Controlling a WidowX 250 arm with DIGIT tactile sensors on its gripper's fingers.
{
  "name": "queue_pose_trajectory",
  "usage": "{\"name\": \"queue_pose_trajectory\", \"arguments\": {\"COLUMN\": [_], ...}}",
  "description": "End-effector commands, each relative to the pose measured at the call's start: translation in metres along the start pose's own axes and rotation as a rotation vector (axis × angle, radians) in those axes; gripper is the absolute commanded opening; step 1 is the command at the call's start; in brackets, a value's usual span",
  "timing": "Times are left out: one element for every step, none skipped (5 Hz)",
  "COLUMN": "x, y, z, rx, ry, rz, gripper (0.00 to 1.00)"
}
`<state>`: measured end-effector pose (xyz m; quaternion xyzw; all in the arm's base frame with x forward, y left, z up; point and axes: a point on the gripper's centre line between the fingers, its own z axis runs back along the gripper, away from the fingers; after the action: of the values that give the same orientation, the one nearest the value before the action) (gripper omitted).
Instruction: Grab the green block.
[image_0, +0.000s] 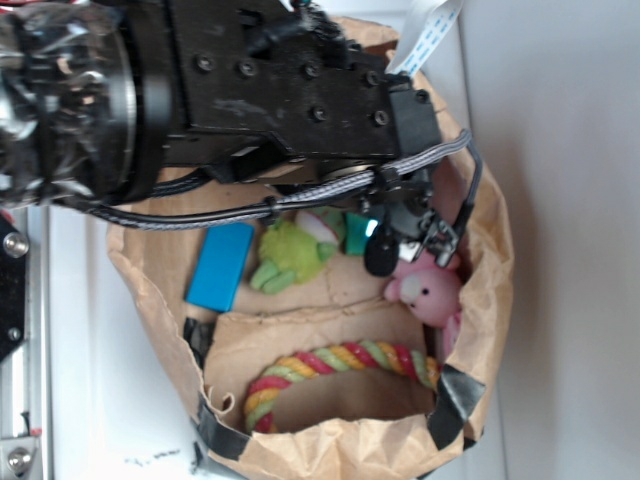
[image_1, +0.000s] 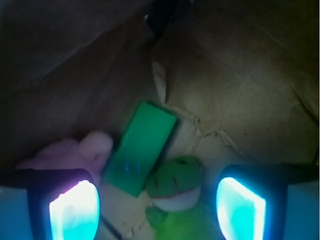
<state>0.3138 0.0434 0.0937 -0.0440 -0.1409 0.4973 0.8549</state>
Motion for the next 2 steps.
{"name": "queue_pose_trajectory", "arguments": {"x": [0.0063,0.0080], "y": [-0.0087,-0.0088], "z": [0.0107,0.0101], "rx": [0.016,0.058], "ry": [-0.043,-0.015], "rz": [0.139,0.242], "gripper": [1.00,1.00]}}
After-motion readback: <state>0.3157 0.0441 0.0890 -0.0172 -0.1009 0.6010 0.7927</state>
